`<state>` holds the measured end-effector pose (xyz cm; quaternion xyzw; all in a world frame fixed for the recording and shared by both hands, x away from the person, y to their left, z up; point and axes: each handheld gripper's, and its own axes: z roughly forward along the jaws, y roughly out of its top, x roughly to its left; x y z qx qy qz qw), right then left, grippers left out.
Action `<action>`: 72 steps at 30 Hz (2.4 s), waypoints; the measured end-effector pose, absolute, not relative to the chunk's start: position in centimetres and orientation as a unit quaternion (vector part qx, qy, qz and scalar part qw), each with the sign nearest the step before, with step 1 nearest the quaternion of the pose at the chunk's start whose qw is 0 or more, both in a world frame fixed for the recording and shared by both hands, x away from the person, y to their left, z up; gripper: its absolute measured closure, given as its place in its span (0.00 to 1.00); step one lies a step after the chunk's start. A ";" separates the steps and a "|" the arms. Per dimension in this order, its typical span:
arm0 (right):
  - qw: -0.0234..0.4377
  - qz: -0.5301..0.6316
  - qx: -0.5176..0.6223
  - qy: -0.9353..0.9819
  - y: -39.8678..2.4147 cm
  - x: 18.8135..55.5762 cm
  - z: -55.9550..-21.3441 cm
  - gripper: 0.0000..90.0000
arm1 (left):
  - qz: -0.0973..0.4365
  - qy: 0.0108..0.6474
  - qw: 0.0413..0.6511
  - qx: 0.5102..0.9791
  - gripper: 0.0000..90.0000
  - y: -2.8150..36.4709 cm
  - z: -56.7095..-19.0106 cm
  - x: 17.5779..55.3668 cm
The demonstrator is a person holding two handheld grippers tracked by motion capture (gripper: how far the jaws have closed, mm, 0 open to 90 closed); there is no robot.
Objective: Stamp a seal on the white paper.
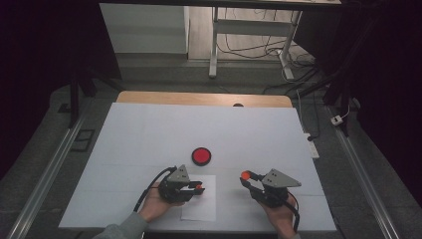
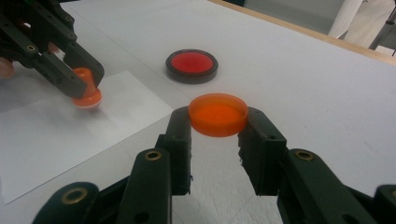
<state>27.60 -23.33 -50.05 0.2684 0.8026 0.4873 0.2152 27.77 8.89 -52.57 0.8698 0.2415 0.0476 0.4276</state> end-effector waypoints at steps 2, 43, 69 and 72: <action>0.215 0.487 0.268 0.803 -23.3 27.6 -50.0 0.72 | 0.051 0.241 0.426 0.871 0.81 8.9 -52.7 27.8; 0.222 0.491 0.272 0.798 -23.9 27.6 -49.7 0.72 | 0.076 0.223 0.408 0.882 0.81 8.2 -53.6 27.6; 0.221 0.489 0.269 0.800 -23.7 27.6 -49.7 0.72 | 0.089 0.231 0.408 0.879 0.82 8.1 -53.7 27.1; 0.221 0.489 0.270 0.800 -23.6 27.6 -49.7 0.72 | 0.089 0.230 0.408 0.879 0.82 8.1 -53.7 27.1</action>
